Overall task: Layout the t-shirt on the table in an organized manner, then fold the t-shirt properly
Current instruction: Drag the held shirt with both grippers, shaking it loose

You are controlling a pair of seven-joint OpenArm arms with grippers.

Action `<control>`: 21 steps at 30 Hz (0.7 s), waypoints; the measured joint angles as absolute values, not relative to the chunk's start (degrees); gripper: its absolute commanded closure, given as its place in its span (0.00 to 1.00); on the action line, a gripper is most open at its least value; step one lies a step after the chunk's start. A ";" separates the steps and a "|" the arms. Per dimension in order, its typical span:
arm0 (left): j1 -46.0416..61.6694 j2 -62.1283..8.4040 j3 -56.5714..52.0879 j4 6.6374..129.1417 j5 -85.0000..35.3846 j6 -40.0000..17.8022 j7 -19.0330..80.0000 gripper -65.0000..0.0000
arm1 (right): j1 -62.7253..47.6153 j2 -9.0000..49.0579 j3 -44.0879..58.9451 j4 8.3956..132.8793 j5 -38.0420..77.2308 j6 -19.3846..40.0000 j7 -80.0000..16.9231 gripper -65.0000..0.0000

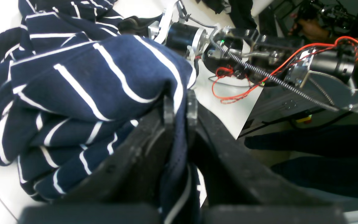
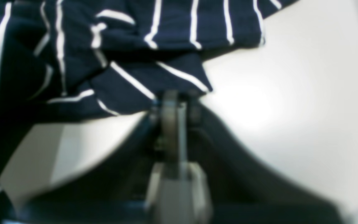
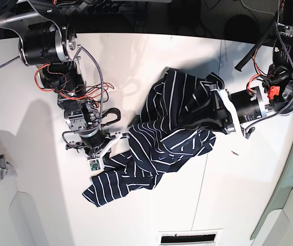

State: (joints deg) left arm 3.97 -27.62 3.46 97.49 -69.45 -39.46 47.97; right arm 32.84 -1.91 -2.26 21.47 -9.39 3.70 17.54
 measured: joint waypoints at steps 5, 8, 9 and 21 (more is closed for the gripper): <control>4.10 -27.64 3.46 98.61 -70.24 -39.42 48.38 1.00 | 32.23 -1.89 -2.26 22.00 -9.50 2.31 21.89 1.00; 4.12 -27.64 3.46 103.28 -72.12 -39.27 50.33 1.00 | 31.27 -1.91 -2.26 25.63 -9.96 -1.19 22.39 1.00; 4.12 -27.66 3.46 105.36 -72.53 -39.27 51.24 1.00 | 30.33 -1.91 -2.26 27.73 -9.76 -2.48 22.46 1.00; 4.38 -27.77 3.46 112.20 -71.79 -39.27 54.46 1.00 | 19.90 -5.58 -2.31 50.65 -3.88 13.89 22.11 0.53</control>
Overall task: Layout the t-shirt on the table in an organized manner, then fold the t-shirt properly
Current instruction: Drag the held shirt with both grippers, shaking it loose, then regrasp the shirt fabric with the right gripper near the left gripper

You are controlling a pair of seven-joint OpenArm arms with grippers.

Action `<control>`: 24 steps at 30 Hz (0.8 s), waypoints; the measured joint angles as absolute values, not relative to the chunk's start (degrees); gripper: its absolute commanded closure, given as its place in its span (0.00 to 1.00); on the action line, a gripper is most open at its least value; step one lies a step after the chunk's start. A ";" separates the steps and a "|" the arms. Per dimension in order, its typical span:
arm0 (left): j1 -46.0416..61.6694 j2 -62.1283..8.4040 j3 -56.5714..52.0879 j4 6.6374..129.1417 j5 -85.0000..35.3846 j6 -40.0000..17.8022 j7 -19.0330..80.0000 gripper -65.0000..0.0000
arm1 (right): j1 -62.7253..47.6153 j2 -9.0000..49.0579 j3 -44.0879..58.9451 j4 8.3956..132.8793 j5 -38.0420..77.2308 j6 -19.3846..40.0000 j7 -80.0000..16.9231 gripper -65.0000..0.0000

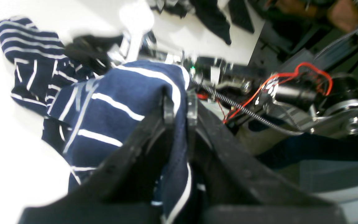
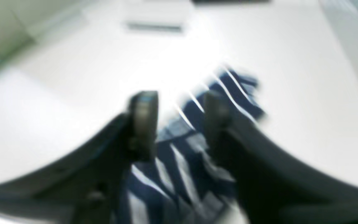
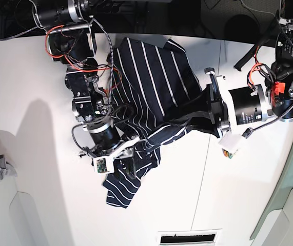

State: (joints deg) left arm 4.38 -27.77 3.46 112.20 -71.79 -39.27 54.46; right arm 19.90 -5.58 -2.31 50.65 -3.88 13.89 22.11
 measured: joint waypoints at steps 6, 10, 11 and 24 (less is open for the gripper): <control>6.81 -27.75 3.46 112.16 -71.77 -39.29 54.39 1.00 | 20.38 -5.39 -4.82 50.33 -2.96 20.29 9.43 0.51; 6.79 -27.68 3.46 112.05 -71.53 -39.27 54.39 1.00 | 21.15 -5.76 -9.58 43.20 -2.74 19.31 8.23 0.51; 6.79 -27.73 3.46 112.01 -71.33 -39.27 54.39 1.00 | 21.12 -5.91 -10.48 41.39 -2.72 19.22 8.34 0.51; 6.70 -27.66 3.49 110.85 -58.46 -39.33 50.76 1.00 | 12.29 -4.49 -11.27 44.51 -3.46 18.94 16.12 0.76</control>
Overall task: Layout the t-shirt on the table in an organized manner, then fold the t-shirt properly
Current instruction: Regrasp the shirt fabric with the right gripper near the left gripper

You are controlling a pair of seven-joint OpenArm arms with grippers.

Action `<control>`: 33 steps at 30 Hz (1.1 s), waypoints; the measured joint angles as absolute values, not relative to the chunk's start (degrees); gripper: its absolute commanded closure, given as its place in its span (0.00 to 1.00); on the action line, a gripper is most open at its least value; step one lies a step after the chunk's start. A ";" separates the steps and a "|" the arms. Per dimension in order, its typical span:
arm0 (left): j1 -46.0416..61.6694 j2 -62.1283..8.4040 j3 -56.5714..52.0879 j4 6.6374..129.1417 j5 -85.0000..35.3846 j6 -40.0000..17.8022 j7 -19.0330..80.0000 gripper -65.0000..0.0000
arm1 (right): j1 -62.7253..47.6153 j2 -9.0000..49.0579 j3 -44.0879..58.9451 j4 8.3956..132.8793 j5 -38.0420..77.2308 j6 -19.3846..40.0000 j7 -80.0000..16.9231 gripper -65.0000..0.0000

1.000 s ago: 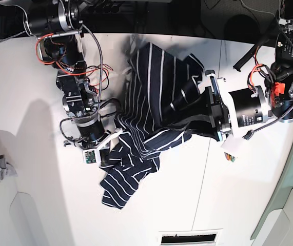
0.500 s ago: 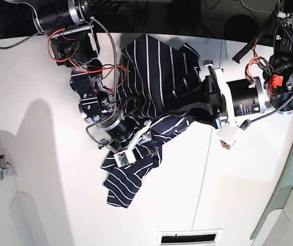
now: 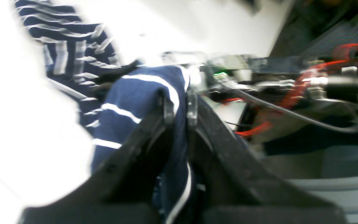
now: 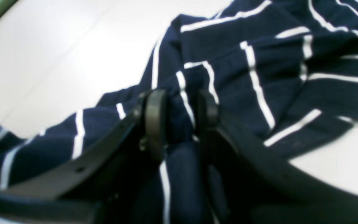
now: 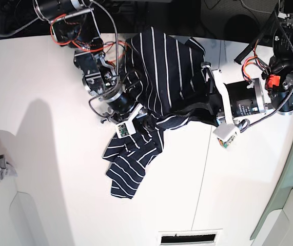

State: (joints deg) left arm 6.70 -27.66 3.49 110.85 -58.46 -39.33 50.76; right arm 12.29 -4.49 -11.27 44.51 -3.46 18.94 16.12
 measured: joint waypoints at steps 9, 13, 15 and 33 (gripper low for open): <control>6.35 -28.05 3.53 101.32 -50.04 -39.51 42.57 1.00 | -2.39 -4.43 -11.29 60.36 -3.11 18.79 14.41 0.76; 6.48 -27.99 3.57 100.01 -49.95 -39.51 42.35 1.00 | -6.42 -3.90 -11.27 68.66 -2.76 18.70 11.66 0.75; 6.46 -28.12 3.57 100.01 -50.04 -39.51 41.95 1.00 | -6.96 -3.84 -11.29 73.21 -1.91 18.81 11.75 0.72; 6.22 -28.10 3.57 100.01 -52.10 -39.51 41.54 1.00 | 1.04 -4.29 -8.23 71.88 -1.74 0.03 -1.91 0.45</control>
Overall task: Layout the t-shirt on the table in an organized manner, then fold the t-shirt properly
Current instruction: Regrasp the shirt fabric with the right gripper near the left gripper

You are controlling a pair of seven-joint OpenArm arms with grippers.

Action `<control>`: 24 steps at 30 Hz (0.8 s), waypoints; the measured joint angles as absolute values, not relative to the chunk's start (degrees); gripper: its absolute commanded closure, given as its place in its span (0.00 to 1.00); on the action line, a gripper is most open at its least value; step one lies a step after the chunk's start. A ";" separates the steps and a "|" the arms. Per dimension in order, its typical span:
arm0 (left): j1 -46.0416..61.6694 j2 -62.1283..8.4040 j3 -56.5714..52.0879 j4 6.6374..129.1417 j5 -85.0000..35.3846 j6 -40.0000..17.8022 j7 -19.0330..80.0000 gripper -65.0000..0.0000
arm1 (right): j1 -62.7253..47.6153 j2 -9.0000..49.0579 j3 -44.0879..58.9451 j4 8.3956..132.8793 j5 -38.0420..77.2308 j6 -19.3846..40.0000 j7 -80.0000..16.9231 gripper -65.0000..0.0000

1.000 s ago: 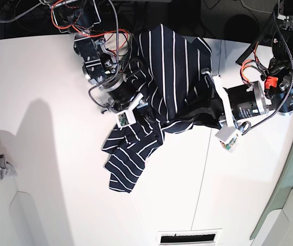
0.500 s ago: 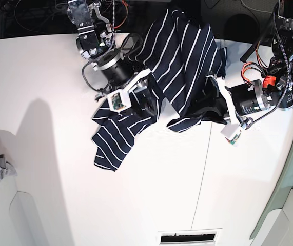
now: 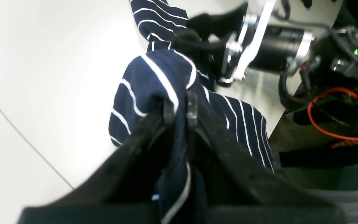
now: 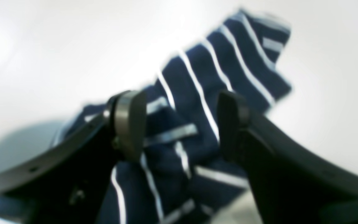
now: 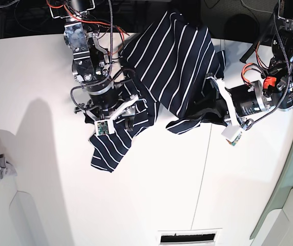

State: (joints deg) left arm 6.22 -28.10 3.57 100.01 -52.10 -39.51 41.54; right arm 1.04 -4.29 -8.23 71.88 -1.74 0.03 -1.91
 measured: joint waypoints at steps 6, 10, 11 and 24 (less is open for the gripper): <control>6.22 -28.10 3.57 100.01 -52.10 -39.51 41.54 1.00 | -2.28 -4.32 -8.21 76.36 -1.93 -3.84 -1.48 0.45; 6.22 -28.10 3.57 100.01 -52.14 -39.51 41.54 1.00 | -4.03 -4.45 -8.21 76.53 -1.93 -4.12 -1.52 0.45; 6.20 -28.10 3.57 100.01 -52.16 -39.51 41.54 1.00 | -4.32 -4.45 -8.21 76.49 -1.93 -4.12 -1.58 0.45; 6.20 -28.10 3.57 100.01 -52.53 -39.51 41.54 1.00 | -2.50 -4.47 -8.21 70.26 -1.93 -4.27 -0.86 0.45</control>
State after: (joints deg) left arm 6.20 -28.10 3.57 100.01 -52.53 -39.51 41.54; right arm -2.50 -4.47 -8.21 70.26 -1.93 -4.27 -0.86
